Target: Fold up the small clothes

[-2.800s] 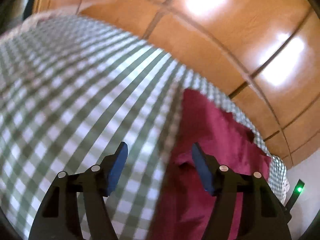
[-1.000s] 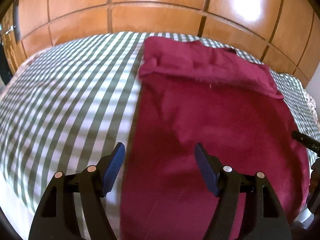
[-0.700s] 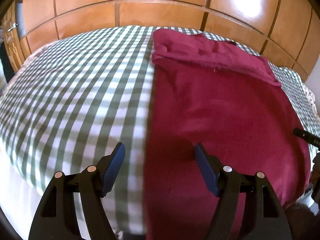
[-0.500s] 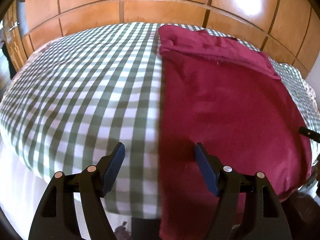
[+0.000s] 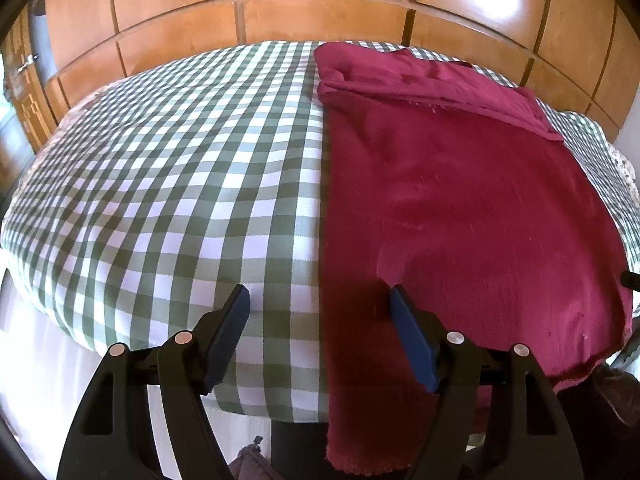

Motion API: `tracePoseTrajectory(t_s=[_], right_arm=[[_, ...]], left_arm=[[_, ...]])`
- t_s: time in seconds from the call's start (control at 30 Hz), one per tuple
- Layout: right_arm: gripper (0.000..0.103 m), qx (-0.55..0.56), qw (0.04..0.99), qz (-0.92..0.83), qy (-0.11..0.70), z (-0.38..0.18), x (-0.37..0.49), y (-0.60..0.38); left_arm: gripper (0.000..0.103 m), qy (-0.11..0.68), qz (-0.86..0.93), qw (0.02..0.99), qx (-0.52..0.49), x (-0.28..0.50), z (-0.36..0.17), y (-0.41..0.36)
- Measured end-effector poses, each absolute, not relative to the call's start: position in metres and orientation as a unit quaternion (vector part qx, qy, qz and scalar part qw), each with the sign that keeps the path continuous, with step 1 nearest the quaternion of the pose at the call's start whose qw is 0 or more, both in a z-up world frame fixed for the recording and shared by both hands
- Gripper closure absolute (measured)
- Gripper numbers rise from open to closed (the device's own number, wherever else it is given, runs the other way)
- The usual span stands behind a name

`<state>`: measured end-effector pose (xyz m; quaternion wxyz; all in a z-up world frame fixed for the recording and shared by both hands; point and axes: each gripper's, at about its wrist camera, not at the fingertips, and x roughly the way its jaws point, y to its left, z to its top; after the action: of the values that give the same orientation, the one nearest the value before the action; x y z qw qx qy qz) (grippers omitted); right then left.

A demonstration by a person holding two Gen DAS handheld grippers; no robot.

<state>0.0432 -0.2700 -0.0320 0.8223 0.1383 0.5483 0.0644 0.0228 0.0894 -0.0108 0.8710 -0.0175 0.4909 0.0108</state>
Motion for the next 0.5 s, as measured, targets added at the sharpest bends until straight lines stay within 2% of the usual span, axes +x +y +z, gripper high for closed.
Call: tracePoseTrajectory(t_s=[0.2,0.37,0.4,0.43,0.5], right_arm=[[0.015,0.16,0.816,0.069,0.551,-0.032,0.035,-0.276],[0.037,0.168,0.808,0.068,0.561,-0.032,0.026,-0.284],[0.039,0.171,0.805,0.069,0.563,-0.033,0.023,-0.286],[0.044,0.172,0.804,0.068,0.565,-0.033,0.022,-0.288],[0.056,0.168,0.802,0.062,0.569,-0.034,0.019,-0.289]], left_arm=[[0.032,0.494,0.011,0.87,-0.012,0.016,-0.011,0.088],[0.032,0.509,0.002,0.861,-0.013,0.001,-0.013,0.091],[0.033,0.515,-0.005,0.857,-0.021,-0.004,-0.014,0.093],[0.036,0.519,-0.012,0.854,-0.029,-0.008,-0.016,0.095],[0.05,0.528,-0.032,0.847,-0.044,-0.013,-0.018,0.095]])
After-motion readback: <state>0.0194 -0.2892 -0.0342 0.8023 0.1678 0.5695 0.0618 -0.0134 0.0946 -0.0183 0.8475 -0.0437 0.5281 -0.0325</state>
